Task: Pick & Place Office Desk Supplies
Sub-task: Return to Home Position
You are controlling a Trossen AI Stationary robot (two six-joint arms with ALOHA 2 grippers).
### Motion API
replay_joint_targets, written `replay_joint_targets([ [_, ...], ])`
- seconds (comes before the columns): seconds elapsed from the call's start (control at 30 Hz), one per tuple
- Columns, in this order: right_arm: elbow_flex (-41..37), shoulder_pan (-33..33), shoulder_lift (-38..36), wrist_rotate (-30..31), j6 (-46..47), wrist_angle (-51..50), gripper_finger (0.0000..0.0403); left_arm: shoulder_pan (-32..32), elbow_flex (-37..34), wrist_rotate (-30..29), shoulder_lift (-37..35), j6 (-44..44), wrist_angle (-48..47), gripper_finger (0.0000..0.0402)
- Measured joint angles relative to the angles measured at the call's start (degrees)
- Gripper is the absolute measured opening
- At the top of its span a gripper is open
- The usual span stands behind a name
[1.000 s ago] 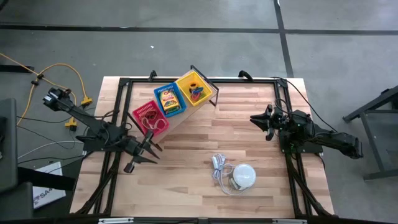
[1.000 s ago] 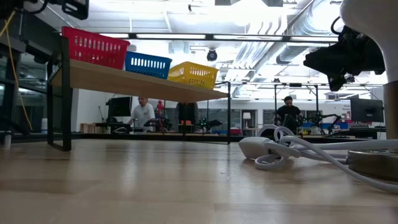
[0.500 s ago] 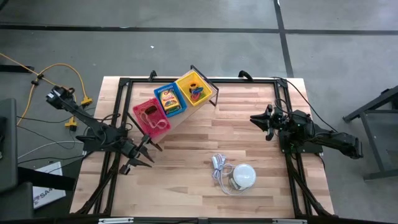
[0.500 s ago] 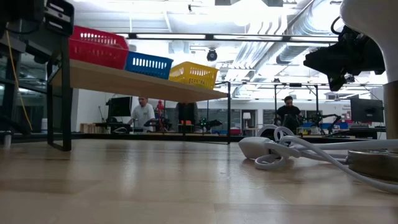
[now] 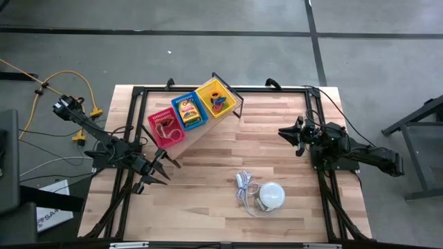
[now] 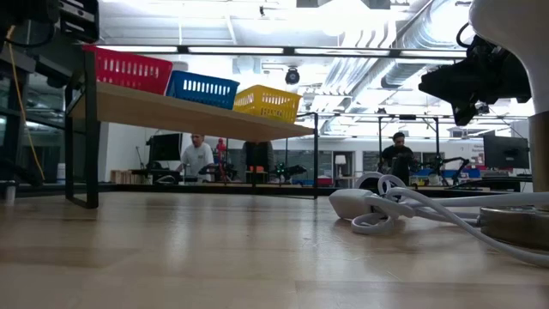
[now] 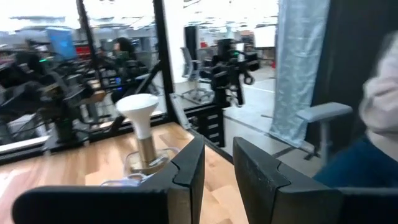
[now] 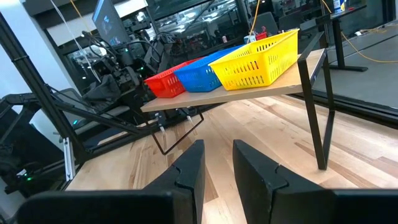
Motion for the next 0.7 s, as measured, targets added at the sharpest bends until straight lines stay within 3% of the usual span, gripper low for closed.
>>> replay_joint_targets([
  [0.17, 0.0, 0.0, 0.0, 0.0, 0.0, 0.0, 0.0070, 0.0, 0.0, 6.0, 0.0, 1.0, -0.5, 0.0079],
  [0.47, 0.0, 0.0, 0.0, 0.0, 0.0, 0.0, 0.0070, 0.0, 0.0, 10.4, 0.0, -4.6, -4.0, 0.0079],
  [0.7, 0.0, 0.0, 0.0, 0.0, 0.0, 0.0, 0.0070, -0.9, -0.3, 9.1, -2.7, -5.4, -7.0, 0.0079],
])
